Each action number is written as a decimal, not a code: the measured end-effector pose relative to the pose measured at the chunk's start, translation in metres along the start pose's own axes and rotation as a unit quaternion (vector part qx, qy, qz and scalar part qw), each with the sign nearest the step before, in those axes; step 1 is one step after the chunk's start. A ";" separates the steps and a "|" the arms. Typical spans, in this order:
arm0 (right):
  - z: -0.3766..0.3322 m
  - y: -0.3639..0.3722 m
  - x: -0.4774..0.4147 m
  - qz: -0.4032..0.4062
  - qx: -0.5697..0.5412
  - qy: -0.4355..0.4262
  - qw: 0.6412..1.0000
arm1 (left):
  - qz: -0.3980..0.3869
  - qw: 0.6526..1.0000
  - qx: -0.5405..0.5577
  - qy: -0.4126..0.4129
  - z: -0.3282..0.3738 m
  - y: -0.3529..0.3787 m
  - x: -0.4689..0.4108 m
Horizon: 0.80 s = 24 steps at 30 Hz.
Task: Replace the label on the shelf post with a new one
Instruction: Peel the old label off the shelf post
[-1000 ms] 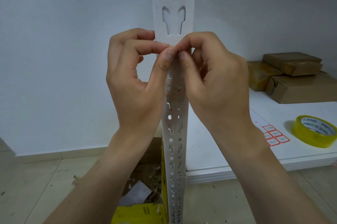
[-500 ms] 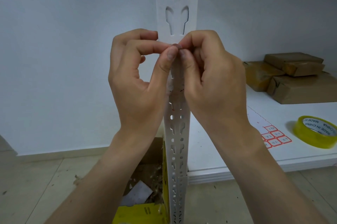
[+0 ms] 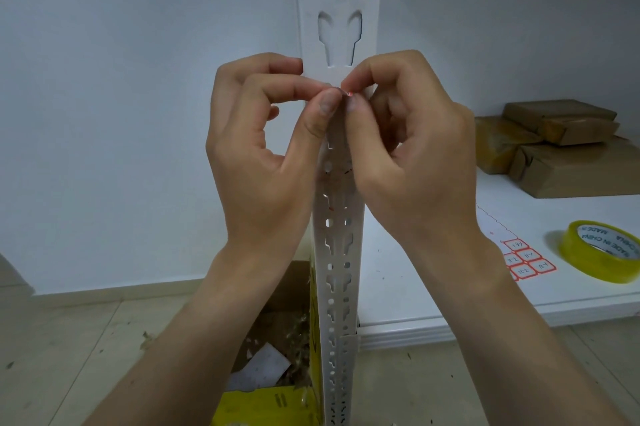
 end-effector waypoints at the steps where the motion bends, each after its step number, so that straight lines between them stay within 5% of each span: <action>1: -0.001 0.000 0.001 -0.005 -0.007 -0.005 1.000 | -0.002 1.000 0.001 0.001 0.000 0.000 0.000; 12: -0.002 -0.012 0.006 -0.018 -0.045 -0.025 0.999 | -0.035 0.999 -0.001 0.023 -0.006 0.001 -0.001; 24: -0.002 -0.007 0.000 -0.013 0.051 -0.053 0.997 | -0.091 0.995 0.028 0.037 -0.003 -0.003 -0.002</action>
Point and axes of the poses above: each hand's wrist, its own x-axis away from the middle knuckle, its own y-axis out of the palm, z = x × y, the point moved 6 cm from there along -x, towards the middle knuckle, and after that the axes turned 8 degrees about -x, right-handed, at the moved point
